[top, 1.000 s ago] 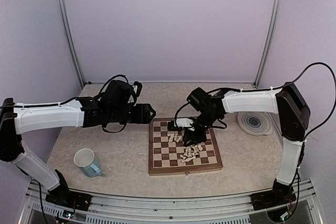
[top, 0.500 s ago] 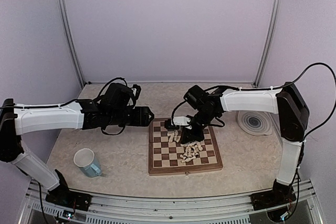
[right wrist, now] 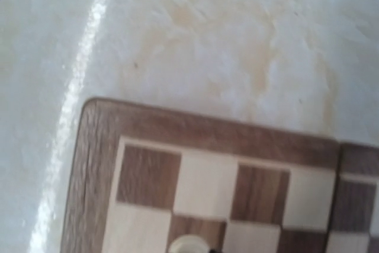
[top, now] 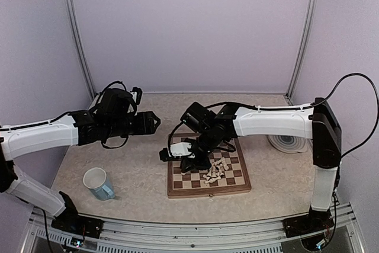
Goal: Set up the chess pieces on the board
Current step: Pick up the pawn from the chessboard, then place the pawn on a2.
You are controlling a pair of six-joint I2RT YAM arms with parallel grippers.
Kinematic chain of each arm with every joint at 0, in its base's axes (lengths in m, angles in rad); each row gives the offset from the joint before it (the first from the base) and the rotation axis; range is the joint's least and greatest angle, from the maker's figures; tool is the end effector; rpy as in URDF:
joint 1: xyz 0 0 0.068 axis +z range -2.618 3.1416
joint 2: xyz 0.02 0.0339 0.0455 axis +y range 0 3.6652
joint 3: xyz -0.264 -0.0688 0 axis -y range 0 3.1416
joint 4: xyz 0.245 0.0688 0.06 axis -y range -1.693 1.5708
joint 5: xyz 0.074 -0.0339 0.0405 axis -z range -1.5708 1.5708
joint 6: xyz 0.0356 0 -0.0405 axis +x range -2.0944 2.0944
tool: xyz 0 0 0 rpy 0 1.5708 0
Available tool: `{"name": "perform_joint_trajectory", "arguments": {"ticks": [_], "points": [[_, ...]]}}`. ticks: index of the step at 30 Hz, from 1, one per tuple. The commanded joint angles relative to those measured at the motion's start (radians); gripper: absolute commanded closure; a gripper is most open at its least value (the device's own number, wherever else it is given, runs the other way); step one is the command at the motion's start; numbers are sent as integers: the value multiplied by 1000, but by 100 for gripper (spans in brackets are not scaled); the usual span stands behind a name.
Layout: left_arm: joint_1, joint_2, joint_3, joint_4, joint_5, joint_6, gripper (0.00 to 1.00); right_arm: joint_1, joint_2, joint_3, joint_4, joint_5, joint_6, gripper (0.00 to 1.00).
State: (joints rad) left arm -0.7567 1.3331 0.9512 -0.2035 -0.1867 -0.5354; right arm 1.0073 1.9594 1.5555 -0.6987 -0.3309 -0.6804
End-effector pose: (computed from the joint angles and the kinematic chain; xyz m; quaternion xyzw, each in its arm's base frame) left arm 0.2215 -0.2000 0.2742 0.0530 0.8767 -0.2180 0.4255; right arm 0.2132 0.3591 0.2206 -0.7423 0.6091 0.1953 0.1997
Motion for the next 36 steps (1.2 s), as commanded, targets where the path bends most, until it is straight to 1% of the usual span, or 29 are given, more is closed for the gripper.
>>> {"name": "perform_joint_trajectory", "arguments": {"ticks": [1, 10, 24, 26, 30, 32, 33, 36], "points": [[5, -23, -17, -5, -11, -10, 26, 21, 73, 49, -16, 20, -16, 100], [5, -27, -31, -2, -9, -12, 26, 40, 161, 133, -18, 26, 0, 100], [8, -34, -54, 6, -3, -12, 26, 54, 195, 146, -39, 24, -3, 100], [7, -30, -54, 7, 1, -12, 26, 55, 198, 146, -41, 28, -2, 96], [7, -25, -55, 9, 8, -15, 26, 56, 188, 146, -35, 44, 9, 78], [7, -27, -56, 9, 9, -15, 26, 56, 165, 161, -44, 50, 14, 64], [7, -27, -56, 9, 9, -15, 26, 56, 149, 173, -52, 53, 16, 61], [7, -22, -53, 14, 19, -8, 26, 52, 86, 196, -77, 53, 13, 59]]}}
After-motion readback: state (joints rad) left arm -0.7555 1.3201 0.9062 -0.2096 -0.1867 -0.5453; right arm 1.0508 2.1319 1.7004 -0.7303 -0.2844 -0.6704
